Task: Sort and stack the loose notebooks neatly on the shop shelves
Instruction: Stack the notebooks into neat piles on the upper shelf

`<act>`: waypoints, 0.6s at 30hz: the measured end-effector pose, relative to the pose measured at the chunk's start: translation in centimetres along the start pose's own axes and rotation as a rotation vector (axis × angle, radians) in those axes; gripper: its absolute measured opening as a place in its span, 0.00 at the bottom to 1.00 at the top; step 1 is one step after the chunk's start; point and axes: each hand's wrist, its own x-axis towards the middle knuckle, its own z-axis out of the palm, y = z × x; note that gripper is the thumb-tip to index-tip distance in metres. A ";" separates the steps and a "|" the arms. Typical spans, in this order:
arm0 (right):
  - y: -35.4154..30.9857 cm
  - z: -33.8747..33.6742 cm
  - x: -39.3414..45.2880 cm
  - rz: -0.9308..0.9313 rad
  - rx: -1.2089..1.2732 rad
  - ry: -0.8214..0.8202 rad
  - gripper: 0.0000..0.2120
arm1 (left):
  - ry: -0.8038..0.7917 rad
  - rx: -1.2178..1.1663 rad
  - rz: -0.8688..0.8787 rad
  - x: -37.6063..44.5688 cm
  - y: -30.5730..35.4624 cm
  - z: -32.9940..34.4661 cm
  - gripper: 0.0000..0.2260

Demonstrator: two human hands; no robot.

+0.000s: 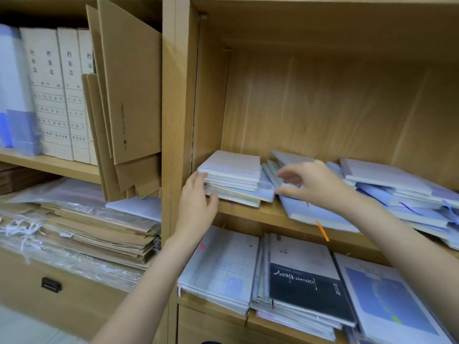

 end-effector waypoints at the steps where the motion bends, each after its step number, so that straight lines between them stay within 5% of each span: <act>1: -1.0 0.8 1.4 -0.034 0.016 -0.004 0.20 | -0.017 -0.085 -0.072 0.3 -0.1 -0.6 0.23; 5: -3.4 5.3 6.6 -0.029 0.041 -0.103 0.24 | -0.062 -0.224 -0.186 1.7 -0.9 -1.7 0.29; 18: 0.0 7.8 8.5 0.115 -0.178 0.104 0.17 | -0.167 -0.340 -0.234 4.1 -1.4 -1.0 0.32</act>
